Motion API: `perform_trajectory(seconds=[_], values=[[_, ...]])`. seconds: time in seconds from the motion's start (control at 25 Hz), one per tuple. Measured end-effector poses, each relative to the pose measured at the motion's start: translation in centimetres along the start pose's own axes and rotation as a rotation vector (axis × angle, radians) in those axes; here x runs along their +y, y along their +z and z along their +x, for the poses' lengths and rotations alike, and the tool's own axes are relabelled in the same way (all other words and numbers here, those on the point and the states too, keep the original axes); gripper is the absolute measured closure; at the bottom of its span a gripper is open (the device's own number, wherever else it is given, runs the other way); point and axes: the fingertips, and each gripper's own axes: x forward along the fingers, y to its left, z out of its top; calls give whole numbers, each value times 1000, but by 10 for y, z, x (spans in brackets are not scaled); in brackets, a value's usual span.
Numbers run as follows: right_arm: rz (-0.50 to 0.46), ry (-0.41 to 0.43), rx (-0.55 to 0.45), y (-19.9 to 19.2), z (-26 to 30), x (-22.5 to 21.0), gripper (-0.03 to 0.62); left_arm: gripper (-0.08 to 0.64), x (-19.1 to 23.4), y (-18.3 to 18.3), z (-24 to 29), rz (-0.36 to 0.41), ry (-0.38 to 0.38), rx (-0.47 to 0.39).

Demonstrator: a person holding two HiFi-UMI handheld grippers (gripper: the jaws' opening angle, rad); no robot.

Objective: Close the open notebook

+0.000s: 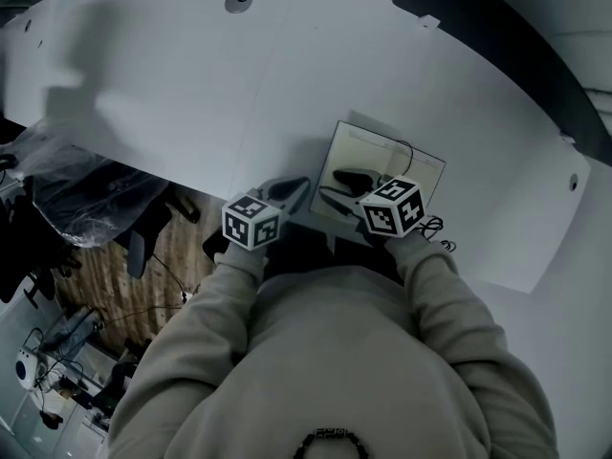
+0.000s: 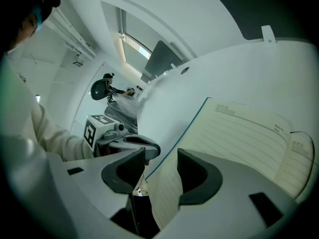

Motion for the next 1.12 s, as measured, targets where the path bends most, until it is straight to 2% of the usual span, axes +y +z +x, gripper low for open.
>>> perform_trajectory(seconds=[0.56, 0.64, 0.92, 1.12], values=[[-3, -50, 93, -25, 34, -27, 376, 557, -8, -11, -5, -45, -17, -55], [-1, -57, 92, -25, 36, -28, 397, 557, -7, -13, -6, -45, -18, -57], [-3, -58, 83, -24, 36, -28, 399, 558, -6, -17, -6, -41, -11, -47], [73, -44, 6, -12, 25, -20, 399, 557, -12, -9, -10, -13, -12, -58]])
